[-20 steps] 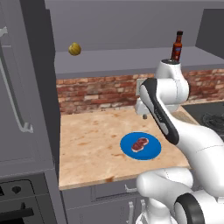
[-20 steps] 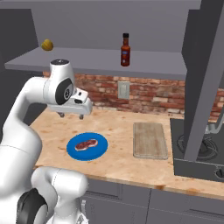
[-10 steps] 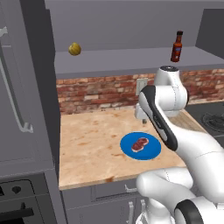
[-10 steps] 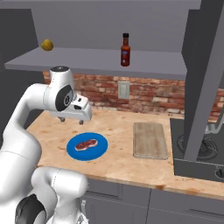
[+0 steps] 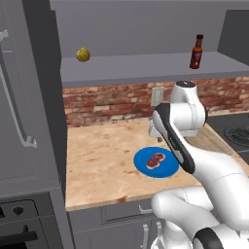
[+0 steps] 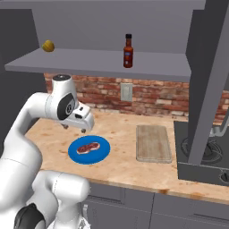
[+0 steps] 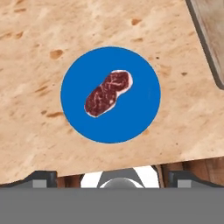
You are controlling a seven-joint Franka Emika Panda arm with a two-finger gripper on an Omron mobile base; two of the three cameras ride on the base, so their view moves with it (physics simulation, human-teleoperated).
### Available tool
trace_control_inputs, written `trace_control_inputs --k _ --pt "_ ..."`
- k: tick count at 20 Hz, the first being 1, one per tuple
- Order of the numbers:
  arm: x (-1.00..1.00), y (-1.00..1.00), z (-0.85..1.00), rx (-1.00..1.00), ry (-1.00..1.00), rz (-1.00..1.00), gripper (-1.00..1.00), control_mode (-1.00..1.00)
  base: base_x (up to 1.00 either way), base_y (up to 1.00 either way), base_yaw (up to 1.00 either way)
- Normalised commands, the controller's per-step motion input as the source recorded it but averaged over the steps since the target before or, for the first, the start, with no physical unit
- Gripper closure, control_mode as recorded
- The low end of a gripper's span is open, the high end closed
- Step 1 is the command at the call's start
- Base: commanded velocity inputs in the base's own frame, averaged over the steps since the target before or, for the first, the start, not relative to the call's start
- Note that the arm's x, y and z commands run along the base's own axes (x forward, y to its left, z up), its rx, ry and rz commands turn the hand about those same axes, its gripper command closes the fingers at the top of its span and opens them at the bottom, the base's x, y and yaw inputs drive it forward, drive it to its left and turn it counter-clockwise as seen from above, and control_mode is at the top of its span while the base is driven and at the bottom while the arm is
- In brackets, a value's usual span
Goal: Pick the steak from the plate and place it on the cutting board. Then pick the condiment bottle from the cabinet and place it next to the cutting board.
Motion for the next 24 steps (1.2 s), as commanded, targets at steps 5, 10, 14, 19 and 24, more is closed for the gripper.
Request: trace_control_inputs --k 5,10,14,19,24 --pt "0.0 0.0 -0.17 0.0 0.01 -0.11 -1.0 -1.0 0.0 0.0 0.0" --pt "0.0 0.0 -0.15 0.04 0.04 -0.12 -1.0 -1.0 0.0 0.0 0.0" --pt "0.0 0.0 -0.16 0.08 0.04 -0.11 -1.0 -1.0 0.0 0.0 0.0" --pt "0.0 0.0 -0.16 0.07 0.04 -0.1 -1.0 -1.0 0.0 0.0 0.0" --pt "0.01 0.0 -0.19 0.02 0.0 -0.07 -1.0 -1.0 0.0 0.0 0.0"
